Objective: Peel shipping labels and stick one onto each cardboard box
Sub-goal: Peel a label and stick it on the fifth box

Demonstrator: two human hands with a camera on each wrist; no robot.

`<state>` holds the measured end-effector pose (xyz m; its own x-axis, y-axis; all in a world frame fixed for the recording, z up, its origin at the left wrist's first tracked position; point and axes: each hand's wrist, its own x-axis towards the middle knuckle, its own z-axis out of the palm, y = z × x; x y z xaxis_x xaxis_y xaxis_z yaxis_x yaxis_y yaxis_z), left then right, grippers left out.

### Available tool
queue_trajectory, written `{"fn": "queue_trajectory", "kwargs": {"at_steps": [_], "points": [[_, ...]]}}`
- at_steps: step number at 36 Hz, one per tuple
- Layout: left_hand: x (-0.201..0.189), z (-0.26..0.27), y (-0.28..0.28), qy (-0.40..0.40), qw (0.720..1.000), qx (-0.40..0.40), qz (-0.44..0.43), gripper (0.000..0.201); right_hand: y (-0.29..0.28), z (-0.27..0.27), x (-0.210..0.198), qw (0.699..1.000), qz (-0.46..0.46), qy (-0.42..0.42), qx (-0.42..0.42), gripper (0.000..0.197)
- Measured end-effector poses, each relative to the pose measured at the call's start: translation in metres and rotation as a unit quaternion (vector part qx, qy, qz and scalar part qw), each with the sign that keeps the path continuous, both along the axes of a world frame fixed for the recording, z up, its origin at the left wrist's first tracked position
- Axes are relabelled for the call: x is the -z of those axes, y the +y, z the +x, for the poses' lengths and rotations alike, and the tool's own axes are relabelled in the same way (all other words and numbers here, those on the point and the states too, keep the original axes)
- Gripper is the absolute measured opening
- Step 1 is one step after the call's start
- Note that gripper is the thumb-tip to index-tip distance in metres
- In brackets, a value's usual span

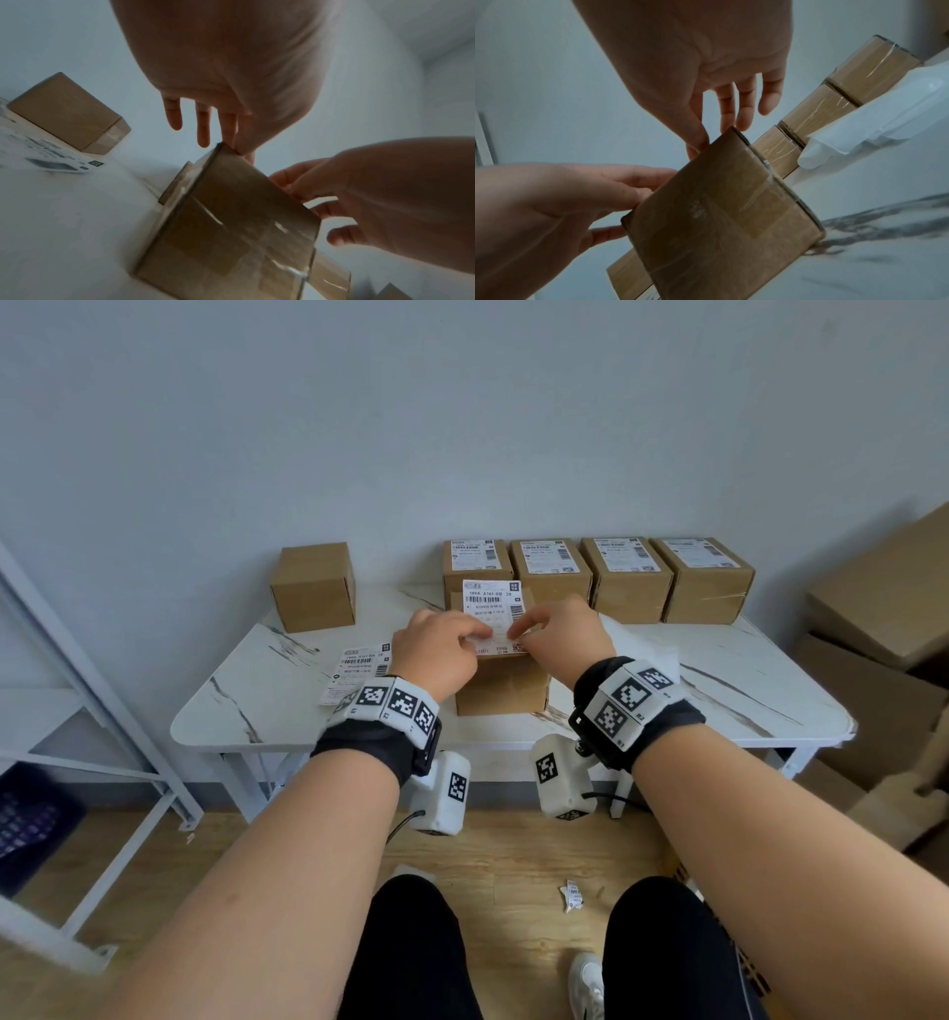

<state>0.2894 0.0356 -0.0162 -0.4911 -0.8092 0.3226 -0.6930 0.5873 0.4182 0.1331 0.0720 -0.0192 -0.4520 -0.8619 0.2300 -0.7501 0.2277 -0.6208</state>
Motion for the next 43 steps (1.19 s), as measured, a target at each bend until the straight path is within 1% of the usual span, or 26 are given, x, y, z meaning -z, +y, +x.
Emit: {"fn": "queue_trajectory", "kwargs": {"at_steps": [3, 5, 8, 10, 11, 14, 15, 19, 22, 26, 31, 35, 39, 43], "points": [[0.001, 0.007, -0.011, 0.010, 0.997, 0.014, 0.069, 0.036, -0.005, -0.001, -0.002, 1.000, 0.007, 0.019, 0.013, 0.034], [-0.001, 0.009, -0.014, 0.025, 0.993, 0.032, 0.110, 0.037, -0.009, 0.000, -0.003, 1.000, 0.007, 0.022, 0.013, 0.032], [-0.005, 0.009, -0.015, 0.035, 0.987, 0.050, 0.145, 0.039, -0.015, 0.001, -0.002, 1.000, 0.005, 0.014, 0.002, 0.024], [-0.006, 0.008, -0.016, 0.038, 0.985, 0.058, 0.156, 0.040, -0.019, 0.001, -0.001, 1.000, 0.011, 0.005, -0.009, 0.011], [-0.006, 0.008, -0.016, 0.041, 0.985, 0.057, 0.156, 0.040, -0.021, 0.001, -0.001, 1.000, 0.014, 0.007, -0.013, 0.012], [-0.008, 0.005, -0.016, 0.061, 0.987, 0.045, 0.139, 0.038, -0.028, 0.001, 0.001, 1.000, 0.021, 0.016, -0.015, 0.032], [-0.008, 0.003, -0.016, 0.071, 0.988, 0.038, 0.132, 0.037, -0.029, 0.002, 0.000, 0.999, 0.023, 0.016, -0.015, 0.035], [-0.003, -0.005, -0.020, 0.105, 0.990, 0.014, 0.089, 0.026, -0.034, 0.002, -0.003, 0.999, 0.034, 0.003, -0.022, 0.029], [0.000, -0.008, -0.025, 0.106, 0.993, 0.009, 0.048, 0.017, -0.038, 0.000, -0.005, 0.999, 0.040, -0.002, -0.025, 0.028], [0.002, -0.012, -0.031, 0.106, 0.994, -0.001, 0.013, 0.011, -0.046, -0.004, -0.007, 0.998, 0.058, -0.005, -0.028, 0.029], [0.002, -0.017, -0.034, 0.090, 0.995, -0.023, -0.031, 0.016, -0.053, -0.013, -0.008, 0.996, 0.050, -0.060, -0.050, 0.028], [0.000, -0.023, -0.040, 0.063, 0.996, -0.028, -0.058, 0.022, -0.055, -0.017, -0.006, 0.993, 0.032, -0.107, -0.047, 0.031], [0.000, -0.032, -0.044, 0.014, 0.996, -0.037, -0.084, 0.028, -0.051, -0.015, 0.003, 0.991, -0.004, -0.126, -0.033, 0.032], [0.002, -0.040, -0.045, -0.008, 0.993, -0.057, -0.101, 0.032, -0.050, -0.015, 0.004, 0.991, -0.018, -0.133, -0.006, 0.034]]}}
